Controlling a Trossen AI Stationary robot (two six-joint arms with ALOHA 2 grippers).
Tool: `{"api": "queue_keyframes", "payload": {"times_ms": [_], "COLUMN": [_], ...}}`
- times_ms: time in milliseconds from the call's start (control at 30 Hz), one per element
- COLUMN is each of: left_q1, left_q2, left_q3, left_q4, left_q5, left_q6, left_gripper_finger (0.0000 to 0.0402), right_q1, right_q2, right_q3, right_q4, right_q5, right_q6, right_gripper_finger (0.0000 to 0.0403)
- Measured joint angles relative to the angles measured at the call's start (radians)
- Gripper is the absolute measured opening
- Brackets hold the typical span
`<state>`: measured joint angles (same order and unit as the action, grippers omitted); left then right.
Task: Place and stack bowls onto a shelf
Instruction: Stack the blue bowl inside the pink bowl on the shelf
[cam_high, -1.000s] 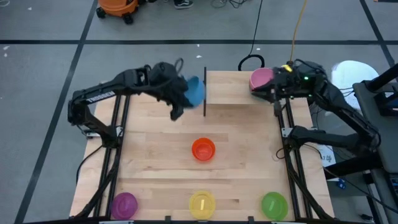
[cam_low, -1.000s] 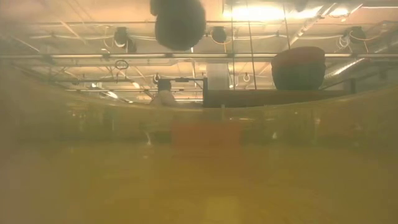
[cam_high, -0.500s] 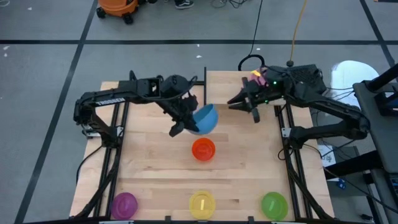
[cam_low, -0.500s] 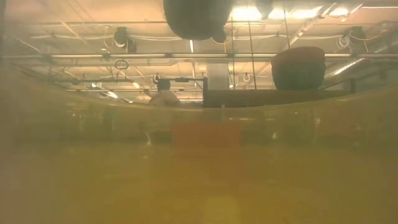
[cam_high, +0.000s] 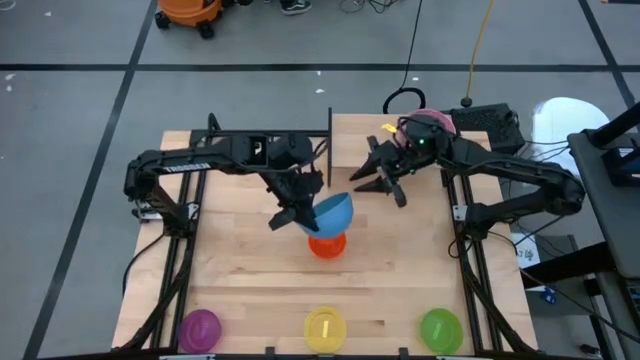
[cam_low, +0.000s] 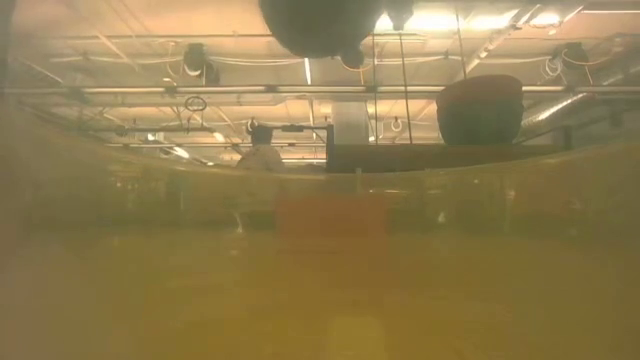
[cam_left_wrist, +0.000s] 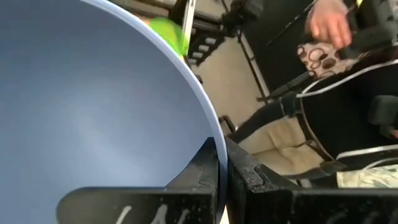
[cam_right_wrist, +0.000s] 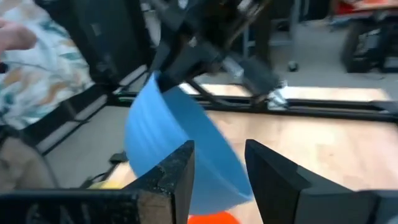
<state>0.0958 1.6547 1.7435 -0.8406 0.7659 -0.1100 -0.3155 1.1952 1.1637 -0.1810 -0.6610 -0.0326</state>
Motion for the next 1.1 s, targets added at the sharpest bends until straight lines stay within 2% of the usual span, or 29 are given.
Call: {"api": "queue_keyframes", "payload": {"times_ms": [233, 467, 700, 1100], "left_q1": [0.007, 0.008, 0.019, 0.075], "left_q2": [0.022, 0.042, 0.045, 0.044], "left_q3": [0.0, -0.001, -0.001, -0.001], "left_q4": [0.059, 0.073, 0.074, 0.086], "left_q5": [0.042, 0.052, 0.053, 0.072], "left_q6": [-0.028, -0.023, 0.014, 0.025], "left_gripper_finger": [0.0004, 0.0004, 0.0003, 0.0003], "right_q1": [0.03, 0.03, 0.03, 0.054], "right_q2": [0.051, 0.099, 0.112, 0.114], "right_q3": [0.0, 0.0, 0.002, 0.002], "right_q4": [0.046, 0.05, 0.058, 0.055], "right_q5": [-0.059, -0.23, -0.301, -0.302], "right_q6": [0.048, 0.091, 0.106, 0.088], "right_gripper_finger": [0.0137, 0.0137, 0.0137, 0.0135]}}
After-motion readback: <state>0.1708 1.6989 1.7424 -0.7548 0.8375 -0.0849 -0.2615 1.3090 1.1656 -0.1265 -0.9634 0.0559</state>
